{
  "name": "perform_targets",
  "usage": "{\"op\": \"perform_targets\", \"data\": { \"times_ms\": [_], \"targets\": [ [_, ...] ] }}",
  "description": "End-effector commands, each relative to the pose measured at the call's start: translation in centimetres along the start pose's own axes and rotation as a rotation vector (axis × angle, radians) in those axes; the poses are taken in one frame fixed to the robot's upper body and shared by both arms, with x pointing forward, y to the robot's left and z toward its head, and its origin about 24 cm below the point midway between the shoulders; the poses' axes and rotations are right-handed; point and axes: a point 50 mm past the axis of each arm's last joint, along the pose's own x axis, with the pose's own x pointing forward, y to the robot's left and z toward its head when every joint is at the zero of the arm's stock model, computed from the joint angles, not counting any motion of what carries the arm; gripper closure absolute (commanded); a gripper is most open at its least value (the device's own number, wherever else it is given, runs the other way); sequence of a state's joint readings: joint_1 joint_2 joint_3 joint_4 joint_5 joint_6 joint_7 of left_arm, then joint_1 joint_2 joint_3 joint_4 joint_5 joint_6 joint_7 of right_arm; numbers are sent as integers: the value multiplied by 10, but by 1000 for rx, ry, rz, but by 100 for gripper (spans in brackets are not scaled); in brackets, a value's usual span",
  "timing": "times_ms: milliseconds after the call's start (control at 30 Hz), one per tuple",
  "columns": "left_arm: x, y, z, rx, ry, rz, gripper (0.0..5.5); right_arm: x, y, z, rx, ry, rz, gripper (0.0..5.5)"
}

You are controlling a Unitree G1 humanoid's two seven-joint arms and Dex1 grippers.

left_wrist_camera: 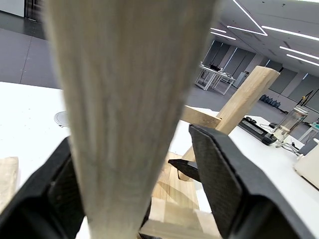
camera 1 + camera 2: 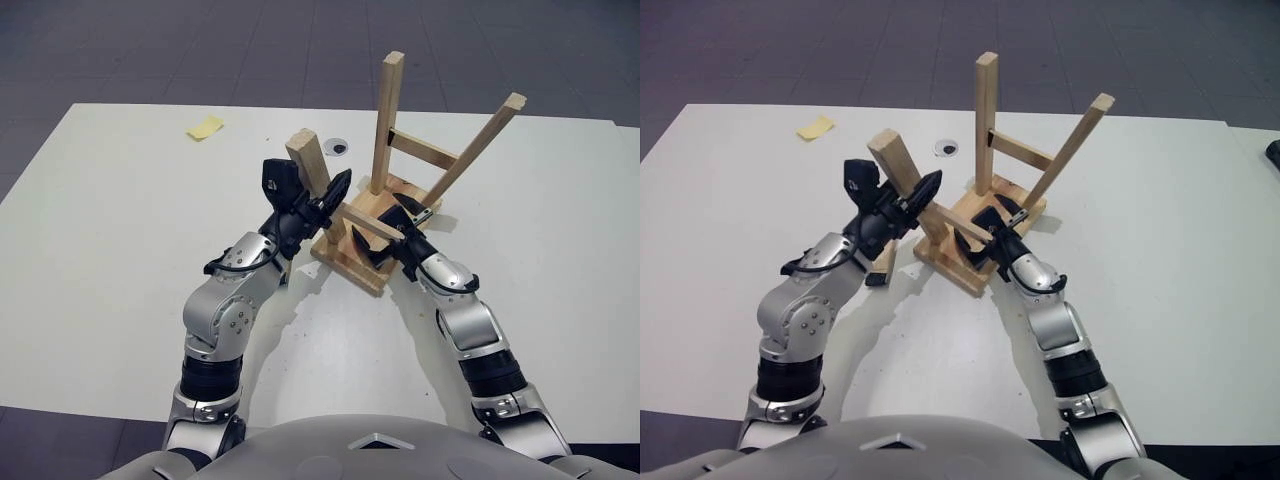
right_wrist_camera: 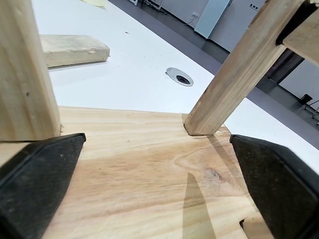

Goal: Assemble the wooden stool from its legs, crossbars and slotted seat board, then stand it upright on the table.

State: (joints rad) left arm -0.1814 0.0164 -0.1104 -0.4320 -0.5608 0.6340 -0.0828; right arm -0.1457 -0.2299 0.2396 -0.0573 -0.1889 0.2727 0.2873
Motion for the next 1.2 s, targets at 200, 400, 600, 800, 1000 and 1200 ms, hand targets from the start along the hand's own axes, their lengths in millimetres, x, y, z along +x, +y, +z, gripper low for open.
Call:
{"op": "perform_targets", "data": {
  "times_ms": [200,400,600,800,1000,1200],
  "targets": [
    [-8,1,80,-38,-331,-102,91,-10,-7,-6,11,10,-6,10],
    [-28,50,120,85,-309,108,14,-34,-18,1,9,-47,9,10],
    [-46,79,48,242,229,271,14,-67,-41,20,10,-132,-28,10],
    [-54,71,4,189,383,317,14,-80,-53,19,47,-133,-75,10],
    [-50,64,-21,220,519,309,14,-76,-45,21,67,-143,-52,10],
    [-56,76,-38,229,662,392,28,-74,-42,23,74,-159,-50,10]
  ]
}}
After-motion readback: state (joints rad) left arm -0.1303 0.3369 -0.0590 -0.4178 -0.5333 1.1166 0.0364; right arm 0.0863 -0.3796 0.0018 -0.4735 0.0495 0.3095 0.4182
